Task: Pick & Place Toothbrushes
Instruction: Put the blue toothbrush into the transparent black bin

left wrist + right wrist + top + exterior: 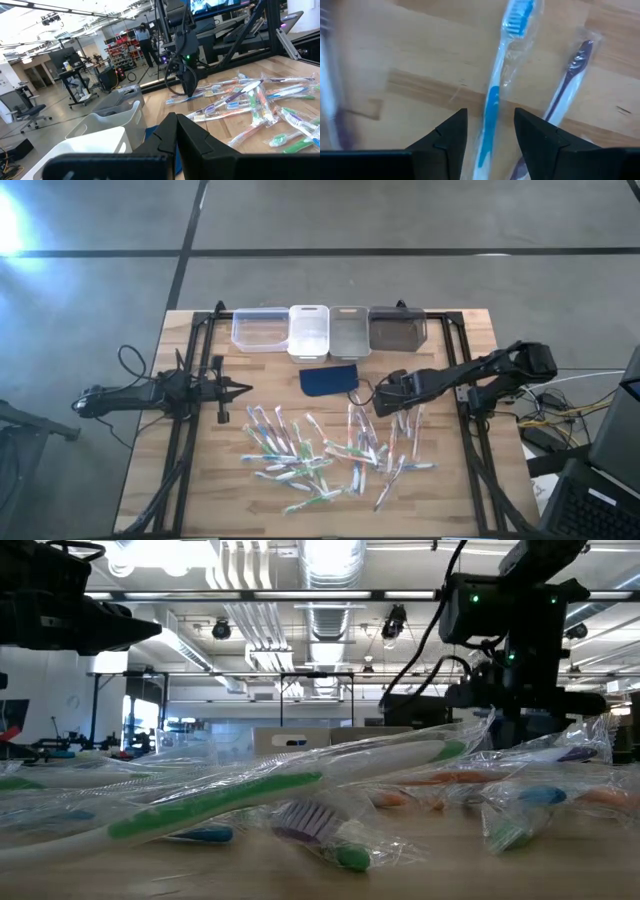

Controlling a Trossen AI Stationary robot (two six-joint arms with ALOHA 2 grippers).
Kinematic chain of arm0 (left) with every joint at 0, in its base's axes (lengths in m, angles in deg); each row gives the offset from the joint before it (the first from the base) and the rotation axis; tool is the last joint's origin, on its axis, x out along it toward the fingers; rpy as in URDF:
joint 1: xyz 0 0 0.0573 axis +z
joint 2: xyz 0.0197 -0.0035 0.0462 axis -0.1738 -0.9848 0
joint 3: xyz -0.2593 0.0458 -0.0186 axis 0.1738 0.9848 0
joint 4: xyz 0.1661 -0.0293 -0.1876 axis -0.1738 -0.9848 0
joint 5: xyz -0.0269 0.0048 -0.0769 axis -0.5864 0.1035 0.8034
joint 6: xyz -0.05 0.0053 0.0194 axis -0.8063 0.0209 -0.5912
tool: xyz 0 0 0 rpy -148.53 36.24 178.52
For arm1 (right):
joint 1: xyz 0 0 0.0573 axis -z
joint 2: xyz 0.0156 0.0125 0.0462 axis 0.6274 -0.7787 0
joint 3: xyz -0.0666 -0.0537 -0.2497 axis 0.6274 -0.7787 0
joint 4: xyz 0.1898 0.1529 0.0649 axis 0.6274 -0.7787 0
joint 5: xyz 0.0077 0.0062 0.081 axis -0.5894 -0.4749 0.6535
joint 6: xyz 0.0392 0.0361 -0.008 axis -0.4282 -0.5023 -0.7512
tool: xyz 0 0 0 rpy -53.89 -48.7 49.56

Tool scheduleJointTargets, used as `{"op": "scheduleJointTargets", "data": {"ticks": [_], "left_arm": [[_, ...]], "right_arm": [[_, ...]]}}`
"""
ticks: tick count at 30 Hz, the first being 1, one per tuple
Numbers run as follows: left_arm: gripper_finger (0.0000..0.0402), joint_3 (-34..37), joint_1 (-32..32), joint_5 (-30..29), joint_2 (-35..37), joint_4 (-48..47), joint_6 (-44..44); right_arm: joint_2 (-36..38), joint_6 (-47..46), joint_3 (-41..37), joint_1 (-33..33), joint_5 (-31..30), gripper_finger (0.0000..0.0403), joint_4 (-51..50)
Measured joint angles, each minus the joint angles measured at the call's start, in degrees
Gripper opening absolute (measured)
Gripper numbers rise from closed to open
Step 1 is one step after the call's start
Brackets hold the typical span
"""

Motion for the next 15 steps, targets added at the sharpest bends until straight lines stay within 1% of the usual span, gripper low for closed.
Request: {"op": "scheduleJointTargets", "data": {"ticks": [8,11,15], "left_arm": [[0.0012,0.00,0.00,0.00,-0.02,0.02,0.02],[0.0012,0.00,0.00,0.00,-0.02,0.02,0.00],[0.0012,0.00,-0.01,0.00,-0.02,0.00,0.02]], "right_arm": [[-6.37,1.51,0.61,-0.04,-0.28,0.0133,1.01],[-7.12,1.53,1.07,-0.04,-0.28,0.0120,0.98],[-6.37,1.53,1.31,-0.04,-0.20,0.0098,1.08]]}}
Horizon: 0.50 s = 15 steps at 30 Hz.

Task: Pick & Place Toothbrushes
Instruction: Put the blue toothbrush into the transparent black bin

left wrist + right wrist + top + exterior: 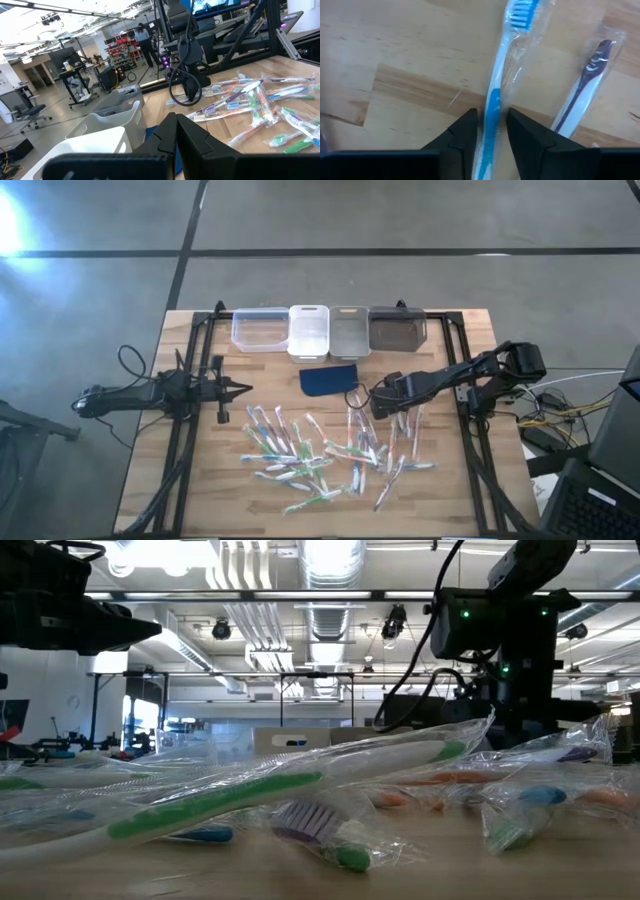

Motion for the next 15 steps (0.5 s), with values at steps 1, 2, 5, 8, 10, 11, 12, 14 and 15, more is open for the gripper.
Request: {"op": "scheduleJointTargets", "data": {"ticks": [1,2,5,8,10,11,12,14,15], "left_arm": [[0.0012,0.00,-0.05,0.00,0.00,0.01,-0.01],[0.0012,0.00,-0.04,0.00,0.00,0.02,0.00],[0.0012,0.00,-0.04,0.00,0.00,0.02,0.00],[0.0012,0.00,-0.04,0.00,0.00,0.01,0.00],[0.0012,0.00,-0.04,0.00,0.00,0.02,-0.02],[0.0012,0.00,-0.04,0.00,0.00,0.02,-0.02],[0.0012,0.01,-0.04,0.00,0.00,0.00,-0.01],[0.0012,0.00,-0.04,0.00,0.00,0.02,0.00],[0.0012,0.00,-0.04,0.00,0.00,0.02,0.00]], "right_arm": [[0.56,0.00,-0.02,0.00,0.02,0.0091,0.12],[0.96,0.00,-0.06,0.00,0.07,0.0083,0.16],[1.96,0.00,-0.20,0.02,0.32,0.0061,0.35],[2.10,0.00,-0.24,0.02,0.35,0.0040,0.50],[1.94,0.00,-0.22,0.02,0.27,0.0028,0.49],[1.83,0.00,-0.18,0.02,0.24,0.0023,0.47],[1.79,0.07,-0.15,0.02,0.21,0.0019,0.43],[1.77,0.24,-0.13,0.02,0.17,0.0015,0.43],[1.77,0.21,-0.13,0.02,0.17,0.0015,0.43]]}}
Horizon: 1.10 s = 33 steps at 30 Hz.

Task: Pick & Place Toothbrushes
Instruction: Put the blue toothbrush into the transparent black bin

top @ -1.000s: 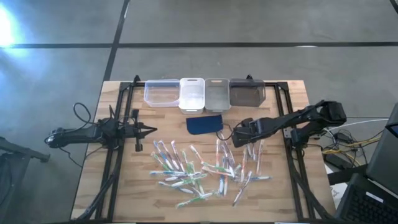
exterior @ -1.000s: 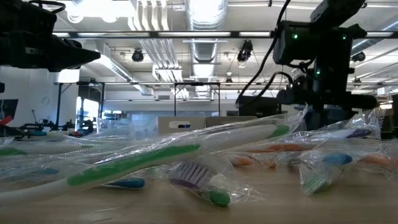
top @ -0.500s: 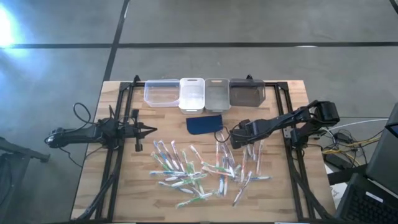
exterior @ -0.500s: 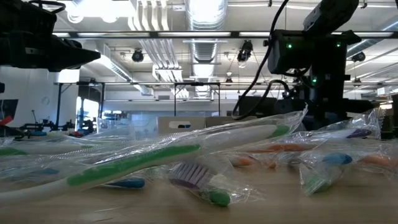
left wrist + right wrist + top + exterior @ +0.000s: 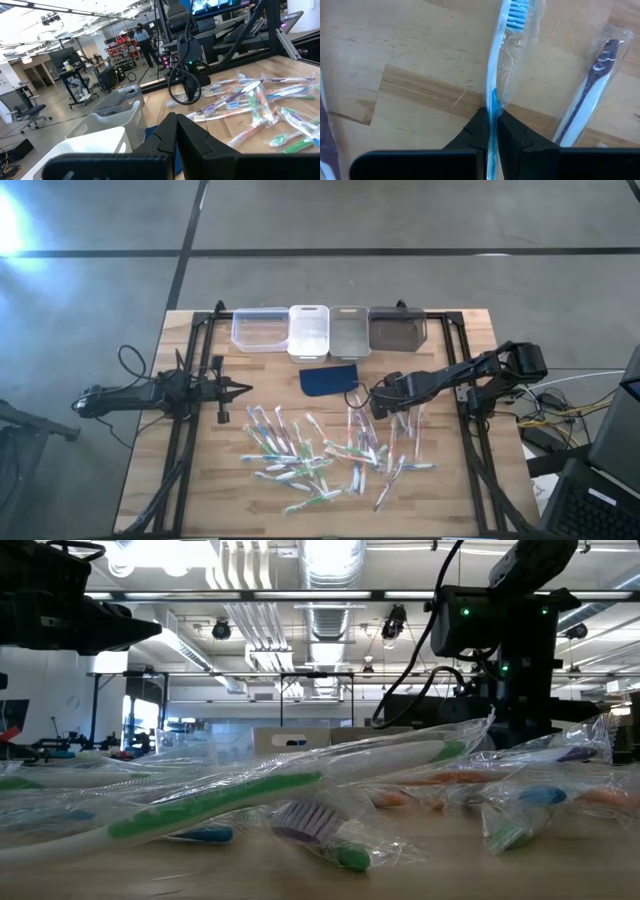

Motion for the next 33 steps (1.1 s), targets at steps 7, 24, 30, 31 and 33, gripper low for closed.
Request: {"op": "scheduleJointTargets", "data": {"ticks": [7,24,30,31,33], "left_arm": [[0.0012,0.00,0.02,0.00,-0.02,0.01,0.00],[0.0012,0.00,0.07,0.00,-0.02,0.00,-0.01],[0.0012,0.00,0.04,0.00,-0.02,-0.02,0.00],[0.0012,0.00,0.04,0.00,0.00,0.01,-0.02],[0.0012,0.00,0.04,0.00,-0.02,-0.01,-0.01]], "right_arm": [[0.31,0.97,0.42,0.07,-0.05,0.0028,0.09],[0.44,20.02,19.84,6.45,-11.99,0.0018,-16.70],[0.48,31.56,28.93,11.21,-16.97,0.0018,-24.93],[0.48,33.67,30.13,12.31,-16.99,0.0018,-25.59],[0.48,37.60,32.29,14.72,-17.02,0.0018,-26.39]]}}
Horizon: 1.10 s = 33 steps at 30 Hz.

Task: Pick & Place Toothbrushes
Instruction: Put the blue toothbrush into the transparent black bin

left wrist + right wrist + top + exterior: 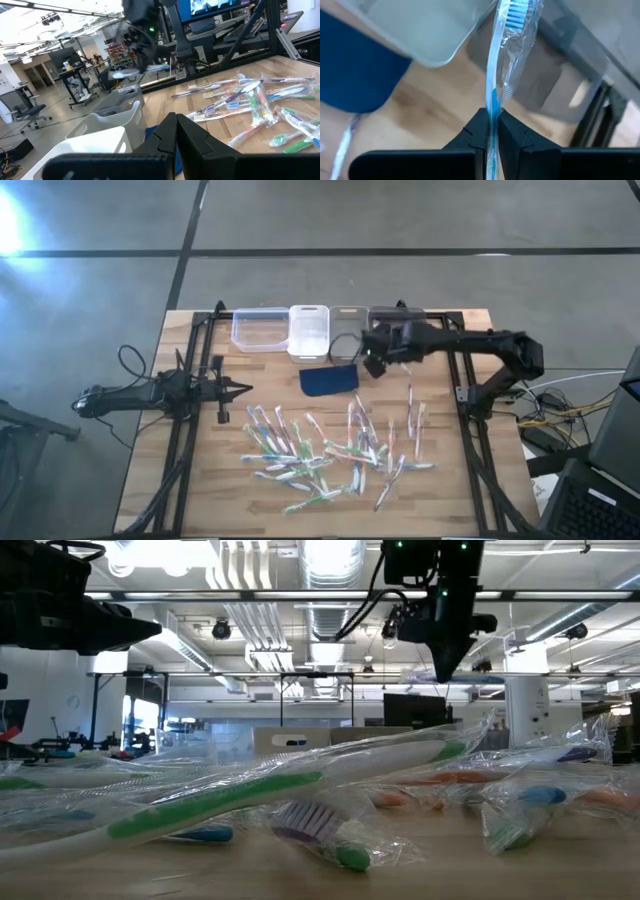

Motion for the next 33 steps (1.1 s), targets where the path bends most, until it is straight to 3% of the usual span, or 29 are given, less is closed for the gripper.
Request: {"op": "scheduleJointTargets", "data": {"ticks": [7,15,33], "left_arm": [[0.0012,0.00,0.00,0.00,0.00,0.01,0.01],[0.0012,0.00,-0.04,0.00,0.00,0.01,-0.01],[0.0012,0.00,-0.02,0.00,0.00,0.01,0.01]], "right_arm": [[0.02,14.88,2.76,7.77,0.12,0.0018,-0.26],[-0.31,31.90,1.99,12.44,0.32,0.0018,0.15],[-5.61,43.33,1.68,22.36,4.09,0.0018,8.71]]}}
